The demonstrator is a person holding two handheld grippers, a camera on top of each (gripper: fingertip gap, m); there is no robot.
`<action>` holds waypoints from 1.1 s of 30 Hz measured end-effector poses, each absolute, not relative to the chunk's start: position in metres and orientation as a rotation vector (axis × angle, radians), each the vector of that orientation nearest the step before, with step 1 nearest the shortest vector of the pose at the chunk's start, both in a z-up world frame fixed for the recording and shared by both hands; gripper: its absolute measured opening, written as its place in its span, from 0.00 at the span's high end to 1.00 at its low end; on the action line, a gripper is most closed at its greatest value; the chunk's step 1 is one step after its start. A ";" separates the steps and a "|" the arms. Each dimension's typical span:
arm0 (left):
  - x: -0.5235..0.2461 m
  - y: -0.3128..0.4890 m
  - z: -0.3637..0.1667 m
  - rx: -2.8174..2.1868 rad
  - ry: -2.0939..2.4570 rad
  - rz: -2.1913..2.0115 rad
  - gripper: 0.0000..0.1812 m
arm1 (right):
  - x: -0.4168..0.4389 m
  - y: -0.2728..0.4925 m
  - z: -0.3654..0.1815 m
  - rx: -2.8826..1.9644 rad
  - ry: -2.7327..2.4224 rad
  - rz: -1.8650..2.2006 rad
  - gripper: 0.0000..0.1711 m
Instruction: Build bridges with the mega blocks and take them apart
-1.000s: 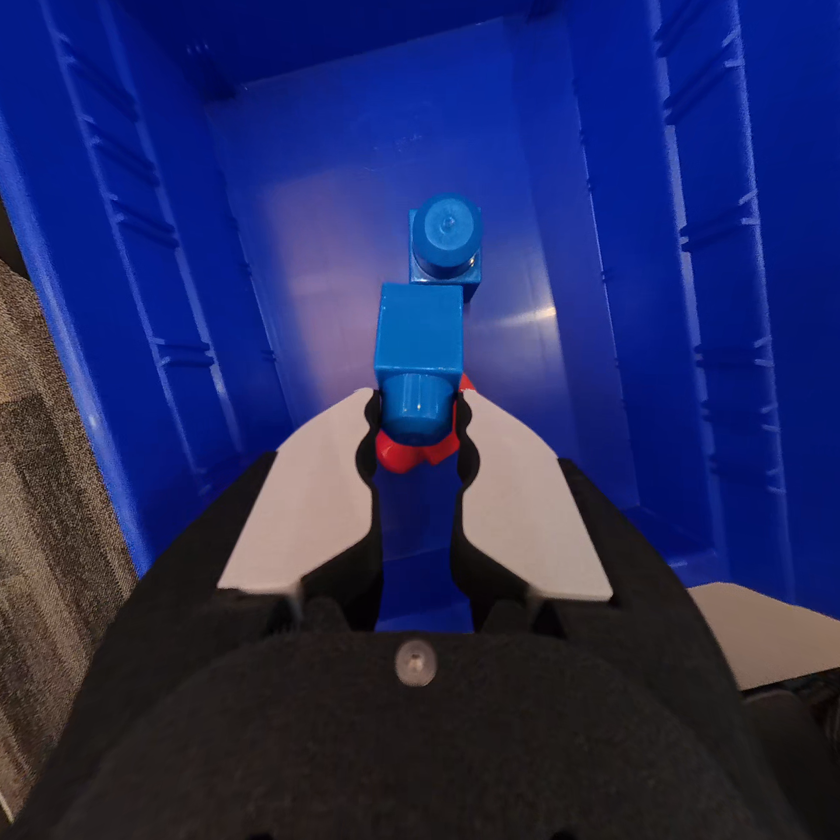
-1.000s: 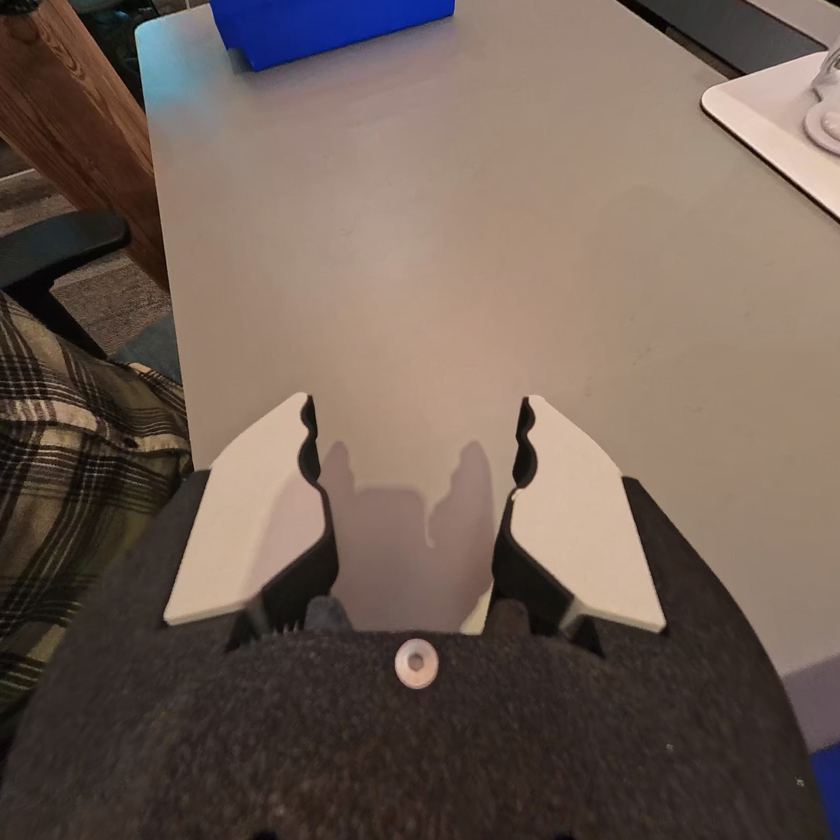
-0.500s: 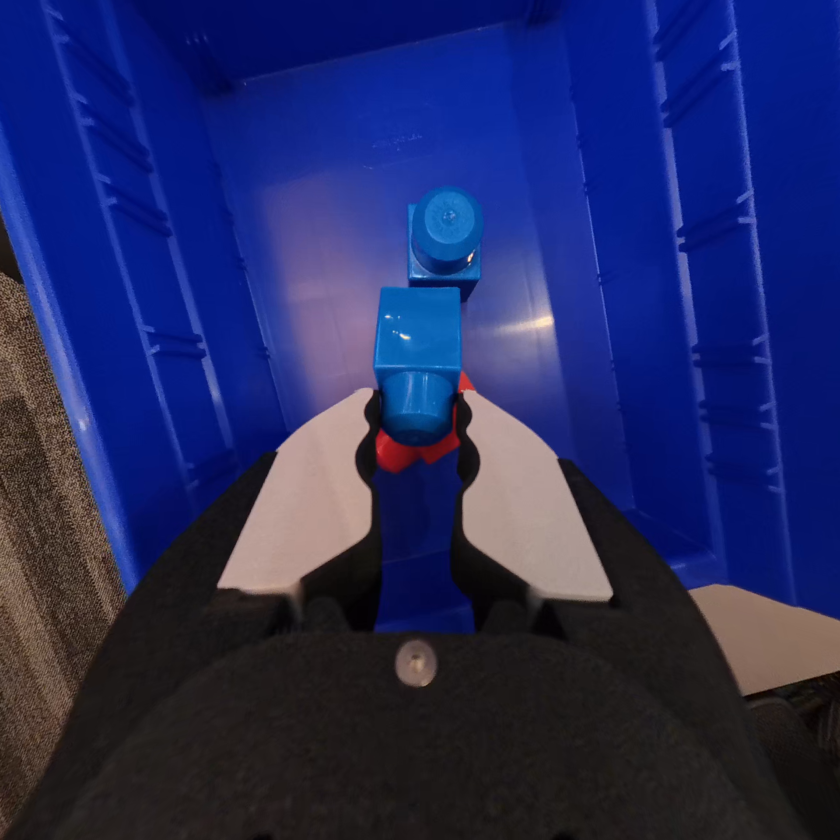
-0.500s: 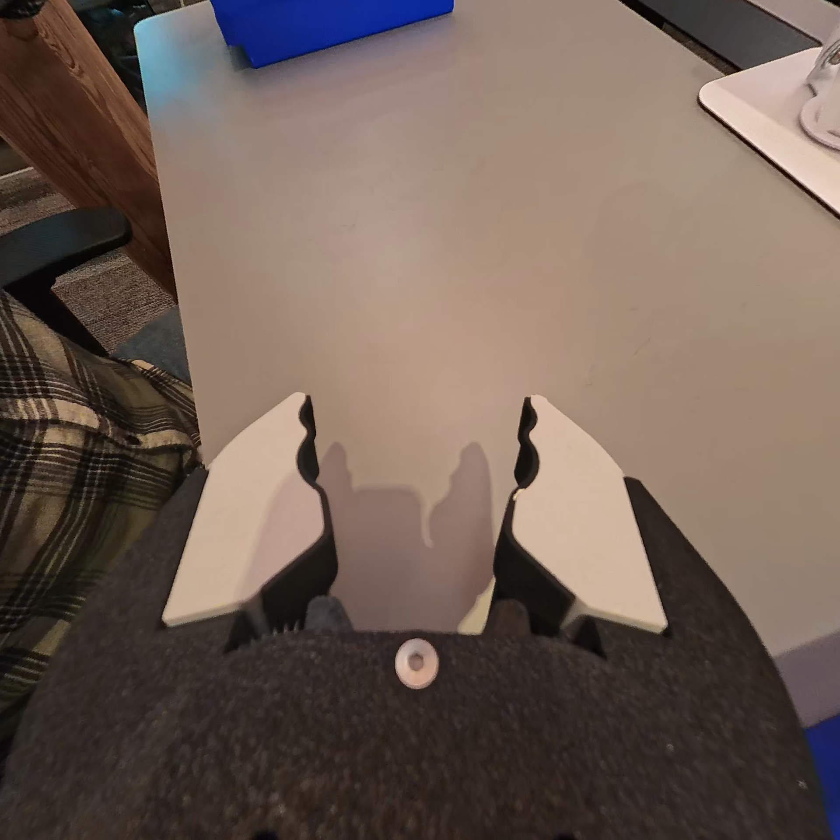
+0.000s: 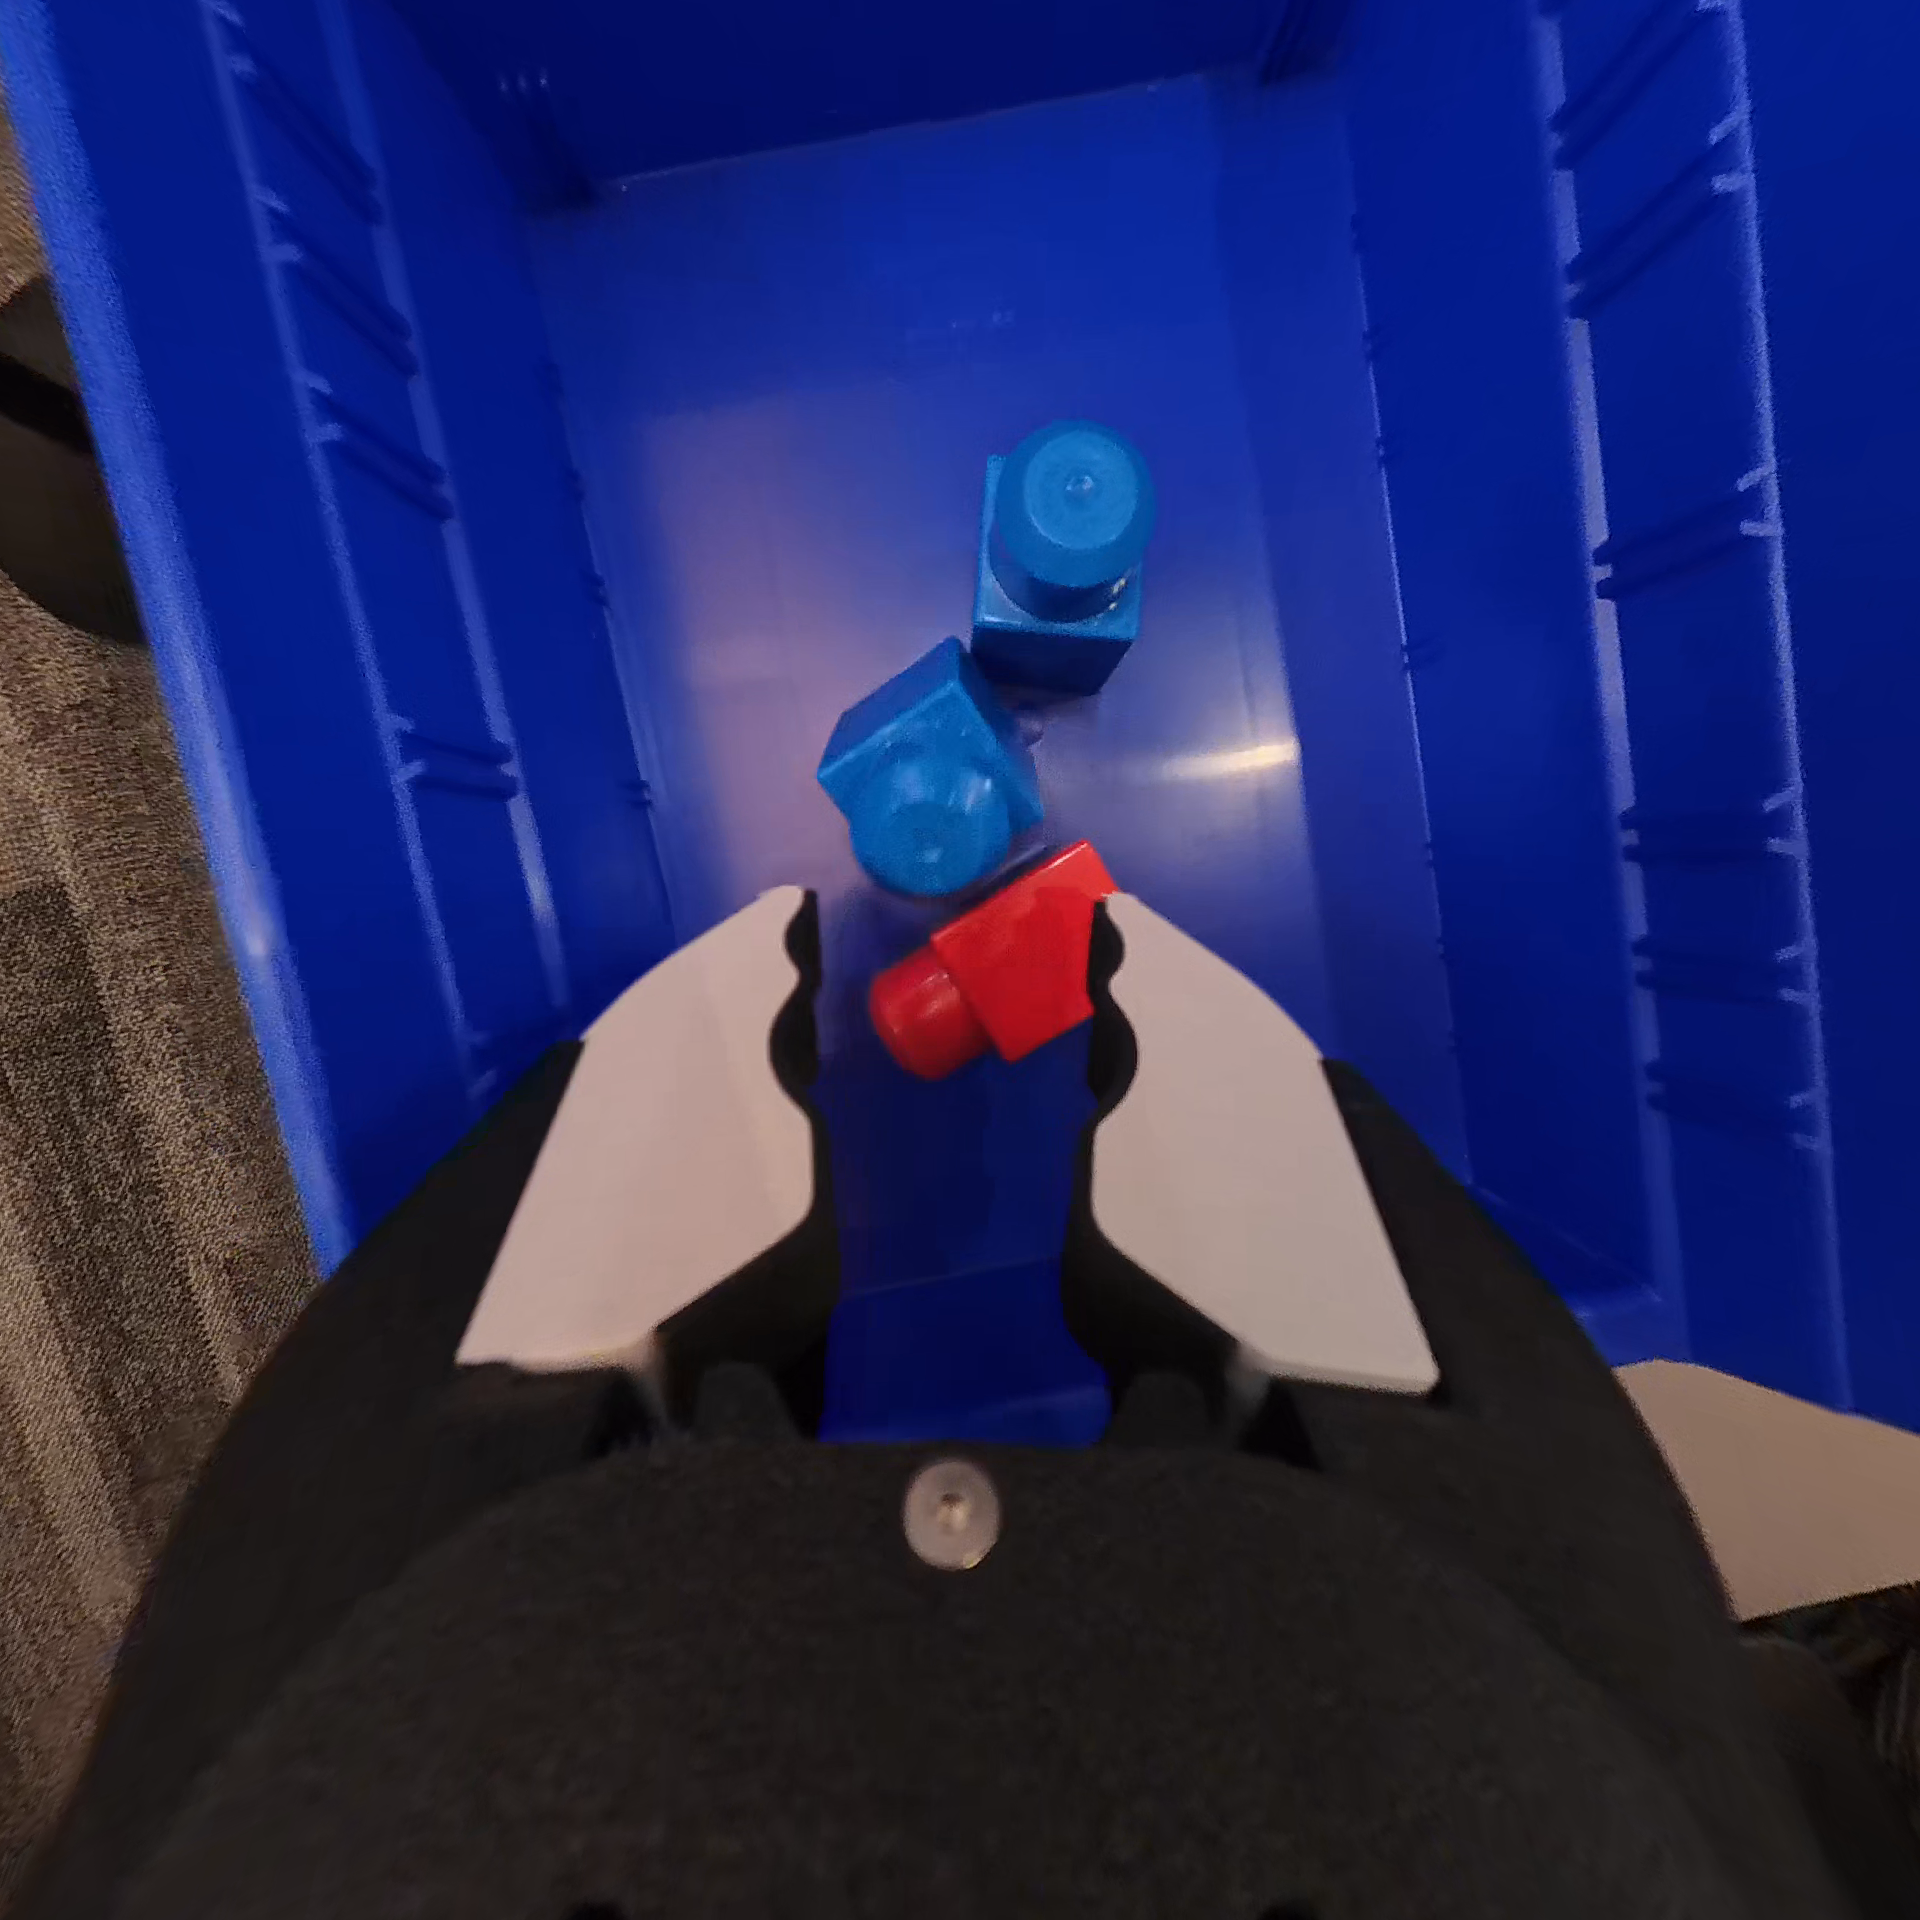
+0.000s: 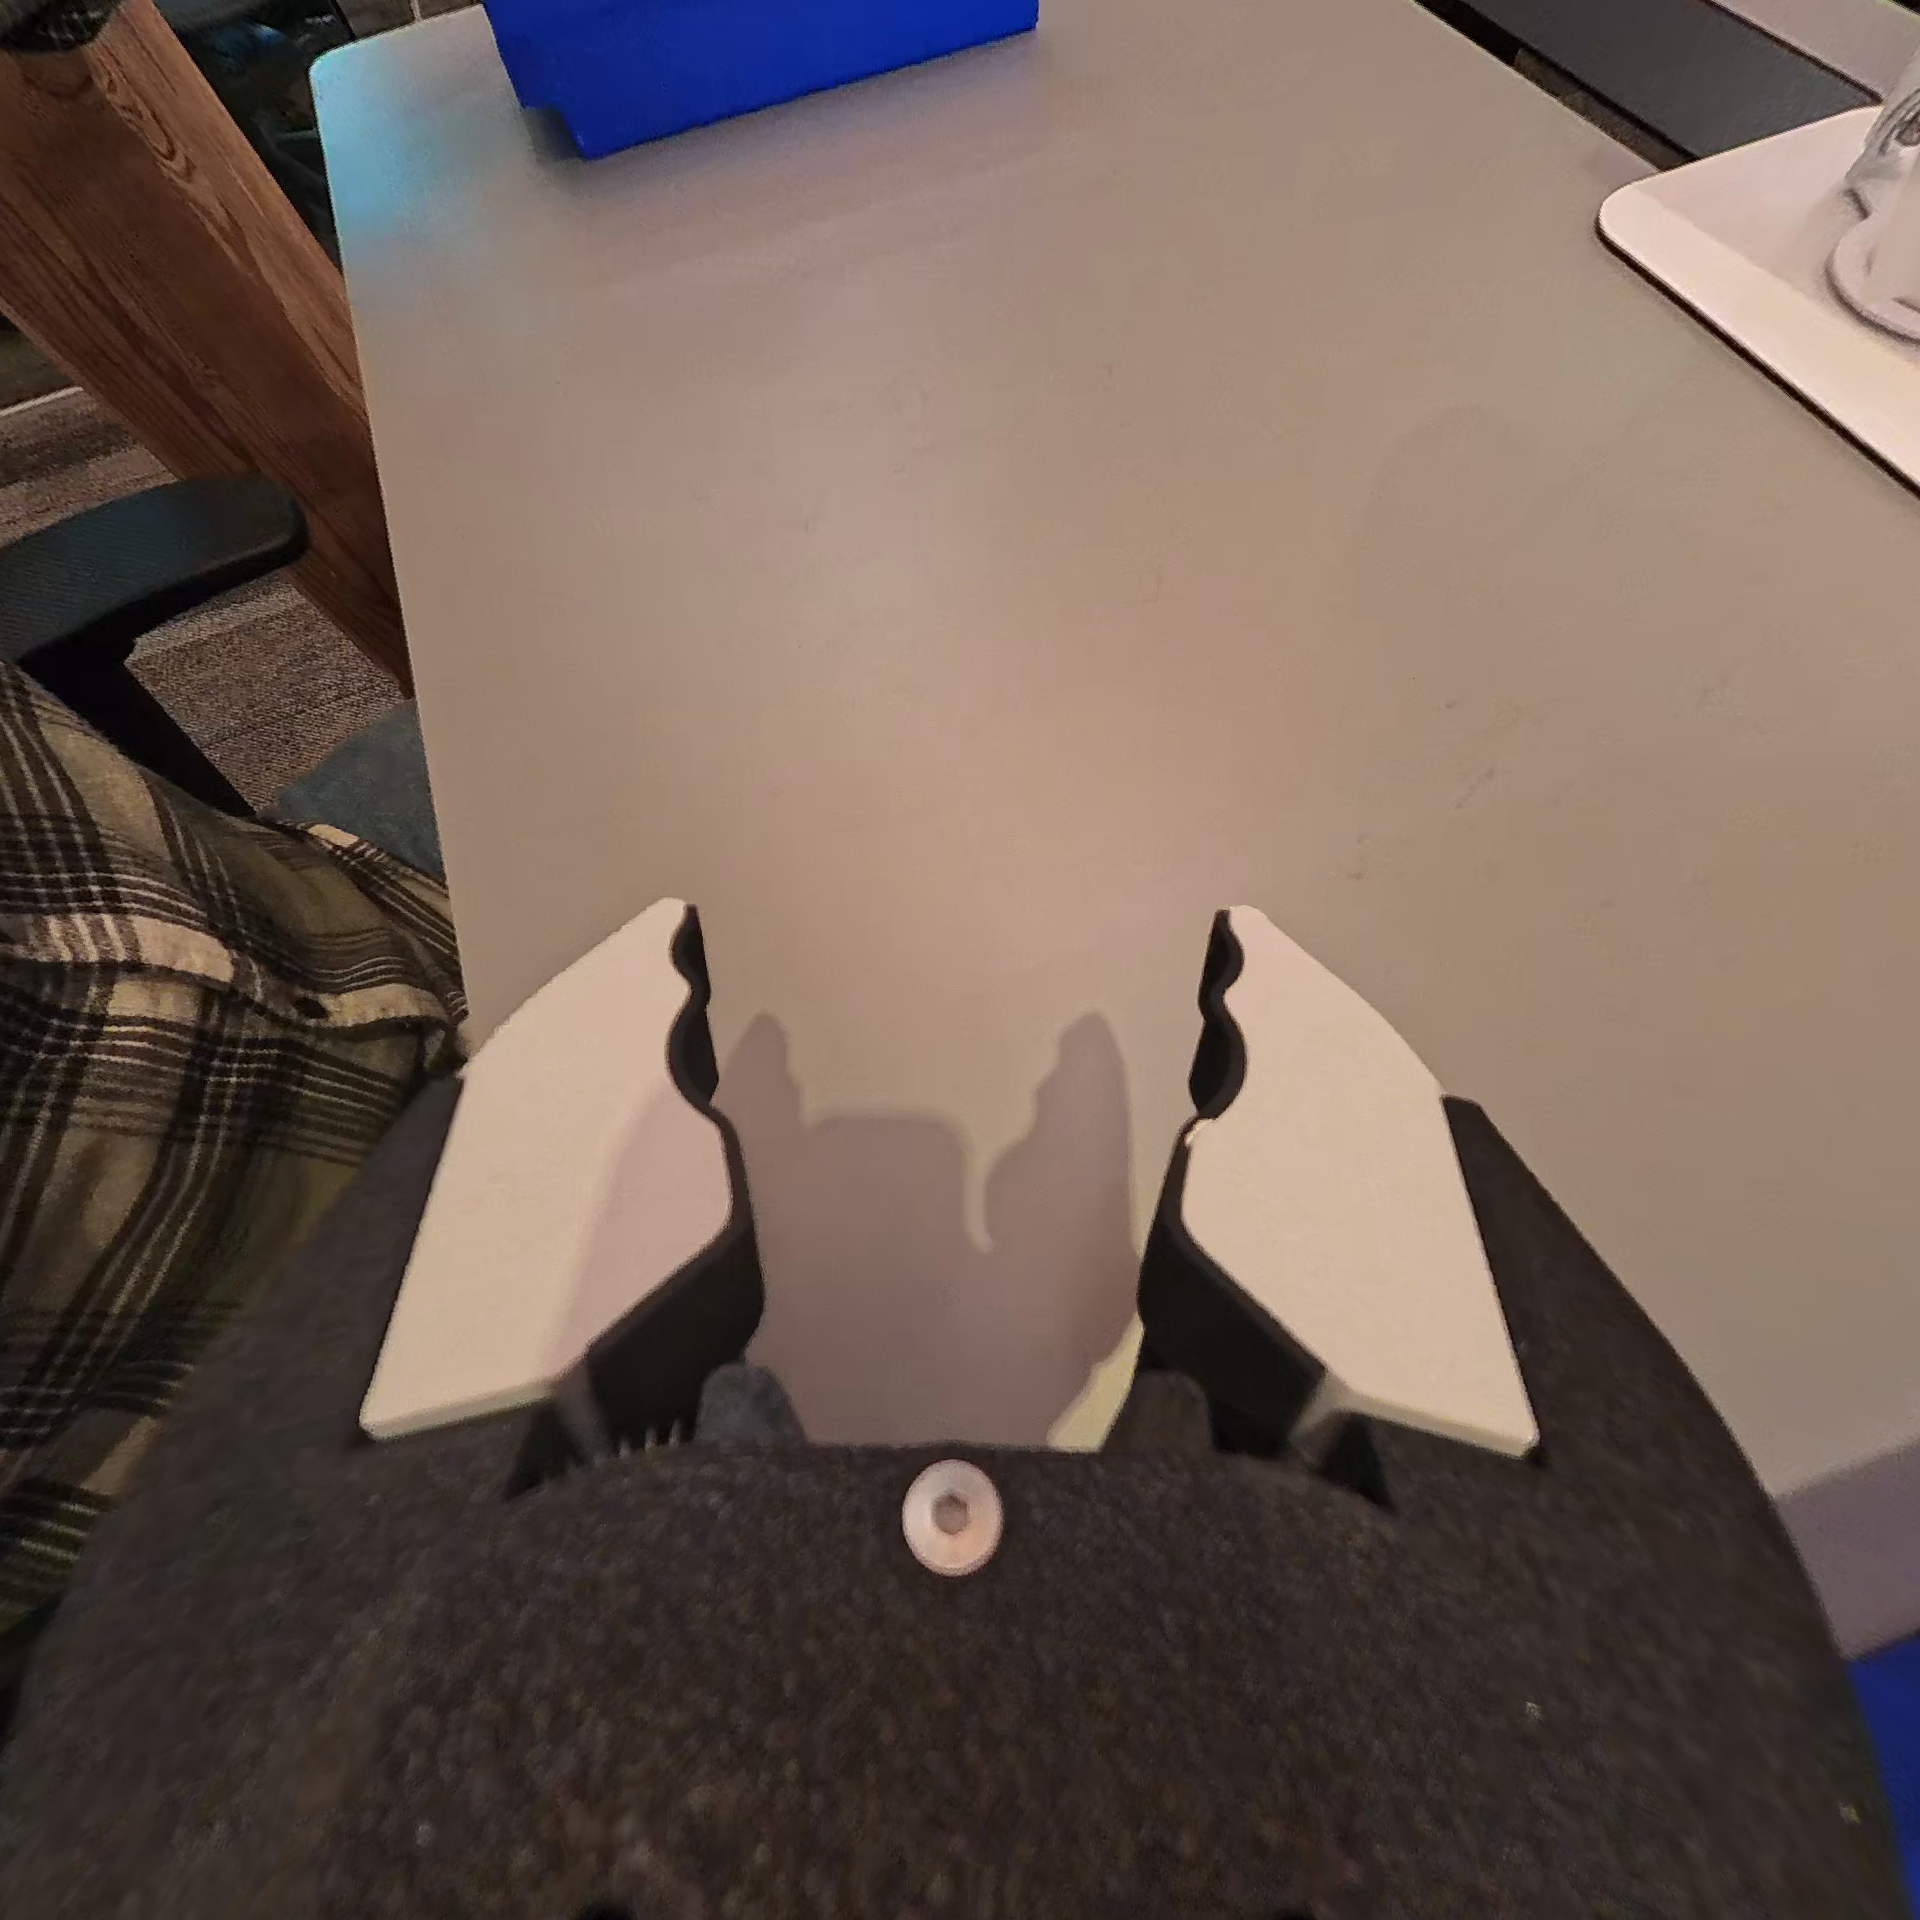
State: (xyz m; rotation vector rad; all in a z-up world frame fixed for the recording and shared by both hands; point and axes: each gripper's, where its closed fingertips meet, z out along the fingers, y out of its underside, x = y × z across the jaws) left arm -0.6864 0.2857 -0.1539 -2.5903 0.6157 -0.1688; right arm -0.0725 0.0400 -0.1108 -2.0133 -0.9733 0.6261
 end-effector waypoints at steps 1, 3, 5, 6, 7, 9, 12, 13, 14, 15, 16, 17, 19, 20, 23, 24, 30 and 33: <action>-0.688 0.287 -0.150 -2.577 0.607 -0.160 0.70 | -0.073 0.040 -0.110 -2.010 -0.973 0.626 0.47; -0.691 0.290 -0.133 -2.528 0.577 -0.145 0.61 | -0.072 0.038 -0.108 -2.008 -0.971 0.617 0.47; -0.686 0.296 -0.101 -2.420 0.535 -0.183 0.57 | -0.070 0.036 -0.105 -2.009 -0.969 0.603 0.46; -0.679 0.298 -0.081 -2.353 0.526 -0.214 0.57 | -0.068 0.035 -0.103 -2.011 -0.969 0.590 0.46; -0.670 0.298 -0.060 -2.284 0.531 -0.239 0.56 | -0.065 0.033 -0.100 -2.012 -0.969 0.573 0.45; -0.642 0.294 -0.018 -2.145 0.574 -0.299 0.56 | -0.057 0.030 -0.091 -2.015 -0.965 0.533 0.45; -0.572 0.275 0.025 -1.969 0.706 -0.429 0.54 | -0.038 0.025 -0.073 -2.015 -0.939 0.476 0.45; -0.542 0.264 0.032 -1.920 0.768 -0.482 0.52 | -0.029 0.024 -0.067 -2.021 -0.926 0.454 0.45; -0.510 0.251 0.035 -1.874 0.838 -0.538 0.51 | -0.019 0.023 -0.062 -2.032 -0.910 0.427 0.45; -0.478 0.236 0.034 -1.829 0.910 -0.592 0.51 | -0.006 0.023 -0.058 -2.046 -0.892 0.395 0.45; -0.447 0.220 0.031 -1.786 0.982 -0.644 0.51 | 0.007 0.023 -0.055 -2.065 -0.873 0.364 0.45; -0.417 0.203 0.025 -1.745 1.053 -0.699 0.50 | 0.020 0.024 -0.053 -2.085 -0.853 0.337 0.45; -0.361 0.165 0.009 -1.673 1.180 -0.819 0.50 | 0.051 0.027 -0.049 -2.131 -0.805 0.261 0.45; -0.338 0.147 0.000 -1.641 1.227 -0.884 0.50 | 0.068 0.030 -0.049 -2.153 -0.786 0.210 0.45; -0.284 0.093 -0.024 -1.568 1.327 -1.090 0.50 | 0.111 0.036 -0.055 -2.222 -0.750 0.153 0.47; -0.272 0.078 -0.031 -1.552 1.347 -1.146 0.51 | 0.125 0.038 -0.060 -2.254 -0.750 0.137 0.47; -0.248 0.028 -0.072 -1.570 1.435 -1.250 0.51 | 0.162 0.052 -0.094 -2.360 -0.854 0.176 0.50; -0.254 0.028 -0.078 -1.606 1.423 -1.244 0.51 | 0.165 0.061 -0.110 -2.382 -0.942 0.208 0.51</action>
